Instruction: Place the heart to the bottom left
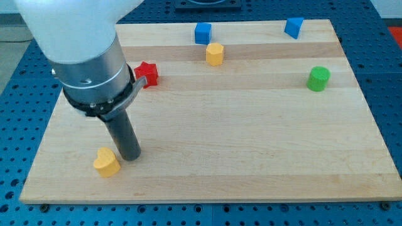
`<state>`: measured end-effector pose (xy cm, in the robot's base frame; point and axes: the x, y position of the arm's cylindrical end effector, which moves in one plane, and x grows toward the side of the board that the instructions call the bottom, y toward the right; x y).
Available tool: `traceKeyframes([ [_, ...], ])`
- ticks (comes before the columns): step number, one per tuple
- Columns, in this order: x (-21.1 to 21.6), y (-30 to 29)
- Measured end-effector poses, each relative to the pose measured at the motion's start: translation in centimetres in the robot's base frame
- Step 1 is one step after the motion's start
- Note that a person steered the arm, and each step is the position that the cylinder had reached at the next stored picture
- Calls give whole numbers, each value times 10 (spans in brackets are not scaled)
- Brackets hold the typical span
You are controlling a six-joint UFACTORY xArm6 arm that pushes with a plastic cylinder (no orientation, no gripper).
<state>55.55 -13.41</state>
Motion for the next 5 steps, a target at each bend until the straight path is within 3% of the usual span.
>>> traceKeyframes([
  [2,23,-36],
  [5,9,-61],
])
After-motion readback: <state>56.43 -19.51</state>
